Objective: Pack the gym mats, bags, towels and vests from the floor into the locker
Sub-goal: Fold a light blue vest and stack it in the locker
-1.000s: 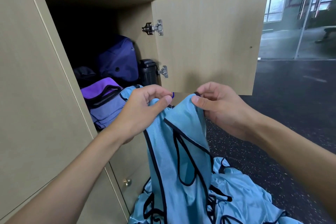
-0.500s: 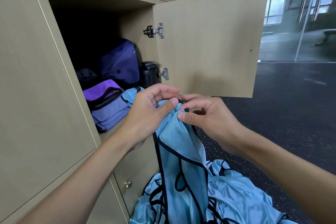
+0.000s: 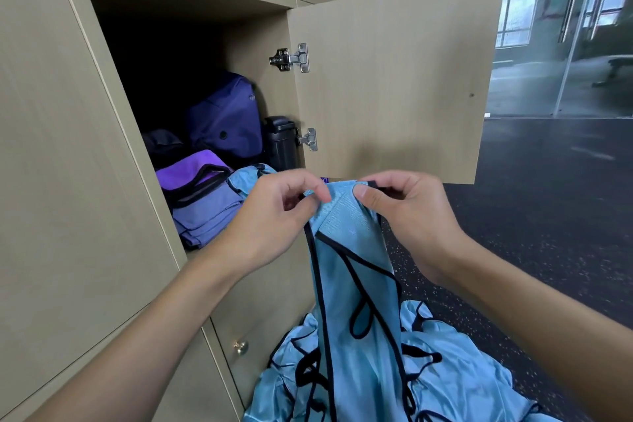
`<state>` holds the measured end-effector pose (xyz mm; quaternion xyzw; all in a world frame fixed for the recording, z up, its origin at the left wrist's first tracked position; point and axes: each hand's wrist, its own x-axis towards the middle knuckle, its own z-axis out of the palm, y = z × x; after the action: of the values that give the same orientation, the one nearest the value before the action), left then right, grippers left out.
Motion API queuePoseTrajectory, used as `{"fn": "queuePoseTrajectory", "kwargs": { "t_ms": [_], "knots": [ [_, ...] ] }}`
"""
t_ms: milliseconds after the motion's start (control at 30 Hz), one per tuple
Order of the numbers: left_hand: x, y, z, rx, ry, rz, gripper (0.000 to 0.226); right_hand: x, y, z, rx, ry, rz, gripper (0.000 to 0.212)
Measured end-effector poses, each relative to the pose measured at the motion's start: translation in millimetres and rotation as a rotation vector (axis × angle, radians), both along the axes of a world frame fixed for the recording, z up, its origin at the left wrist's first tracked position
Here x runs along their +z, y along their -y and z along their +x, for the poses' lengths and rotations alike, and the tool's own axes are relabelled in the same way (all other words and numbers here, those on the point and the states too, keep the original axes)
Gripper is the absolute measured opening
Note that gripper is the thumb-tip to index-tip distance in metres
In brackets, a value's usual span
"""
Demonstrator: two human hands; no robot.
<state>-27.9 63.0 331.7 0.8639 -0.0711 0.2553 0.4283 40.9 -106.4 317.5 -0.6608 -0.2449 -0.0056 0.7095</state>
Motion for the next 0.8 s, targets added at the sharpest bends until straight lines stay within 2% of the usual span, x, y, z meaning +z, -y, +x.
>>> {"fn": "queuePoseTrajectory", "kwargs": {
  "t_ms": [100, 167, 200, 467, 633, 800],
  "knots": [
    [-0.7, 5.3, -0.9, 0.005, -0.053, -0.031, 0.009, 2.0, 1.9, 0.1, 0.000, 0.007, 0.017, 0.013],
    [-2.9, 6.5, -1.1, -0.002, -0.074, -0.041, 0.035, 5.2, 3.2, -0.2, -0.004, 0.019, 0.029, 0.007],
    [-2.6, 7.5, 0.0, 0.007, -0.066, -0.034, 0.041, 7.5, 3.7, 0.0, -0.014, 0.029, 0.037, 0.005],
    [23.3, 14.5, 4.6, 0.010, 0.114, -0.008, 0.019, 36.0, 5.0, 6.8, -0.069, 0.089, 0.128, 0.008],
    [43.9, 5.1, 6.7, -0.041, 0.177, -0.155, 0.015, 49.4, 11.6, 16.3, -0.020, 0.151, 0.060, 0.009],
    [45.5, 1.5, 14.3, -0.078, 0.133, -0.297, 0.010, 47.6, 12.8, 26.5, 0.010, 0.157, 0.030, 0.011]
  ]
}}
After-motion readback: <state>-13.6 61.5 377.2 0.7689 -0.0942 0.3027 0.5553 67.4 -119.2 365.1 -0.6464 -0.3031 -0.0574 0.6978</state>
